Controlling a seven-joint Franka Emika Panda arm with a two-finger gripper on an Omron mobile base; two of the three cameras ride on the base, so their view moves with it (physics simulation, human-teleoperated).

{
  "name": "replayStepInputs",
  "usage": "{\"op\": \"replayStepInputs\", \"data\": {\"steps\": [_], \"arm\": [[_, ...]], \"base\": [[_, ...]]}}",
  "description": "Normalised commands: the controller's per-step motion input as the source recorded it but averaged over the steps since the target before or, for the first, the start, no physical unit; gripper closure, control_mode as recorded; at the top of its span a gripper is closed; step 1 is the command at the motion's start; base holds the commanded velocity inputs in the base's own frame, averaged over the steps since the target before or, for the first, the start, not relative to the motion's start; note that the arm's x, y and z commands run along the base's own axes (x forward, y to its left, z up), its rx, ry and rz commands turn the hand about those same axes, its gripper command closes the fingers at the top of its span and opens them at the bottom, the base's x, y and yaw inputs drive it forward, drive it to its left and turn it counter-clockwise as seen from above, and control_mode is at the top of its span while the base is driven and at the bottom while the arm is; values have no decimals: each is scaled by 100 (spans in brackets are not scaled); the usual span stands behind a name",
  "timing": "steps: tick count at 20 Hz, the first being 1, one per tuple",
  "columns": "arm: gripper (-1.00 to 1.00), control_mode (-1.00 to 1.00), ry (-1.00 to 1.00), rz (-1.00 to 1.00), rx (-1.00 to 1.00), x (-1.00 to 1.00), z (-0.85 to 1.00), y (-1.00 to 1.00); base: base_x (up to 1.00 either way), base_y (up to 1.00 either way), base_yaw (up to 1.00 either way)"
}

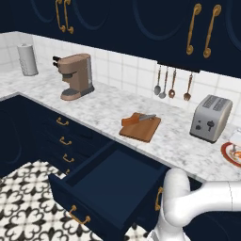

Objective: Pick up the knife from the drawer and place it on the cutting board. Then place the meat from the plate to the cutting board.

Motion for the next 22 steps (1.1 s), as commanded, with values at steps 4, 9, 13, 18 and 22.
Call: {"op": "replayStepInputs", "data": {"steps": [4, 9, 13, 18, 22], "arm": [[-100, -100, 3, -12, 0, 0, -4, 40], [100, -100, 2, -12, 0, 0, -5, 24], [100, -100, 1, -11, 0, 1, -19, -1], [100, -100, 3, -9, 0, -8, -25, 0], [100, -100, -14, 0, 0, -96, 23, 38]], "base": [[0, 0, 0], [0, 0, 0], [0, 0, 0], [0, 0, 0], [0, 0, 0]]}}
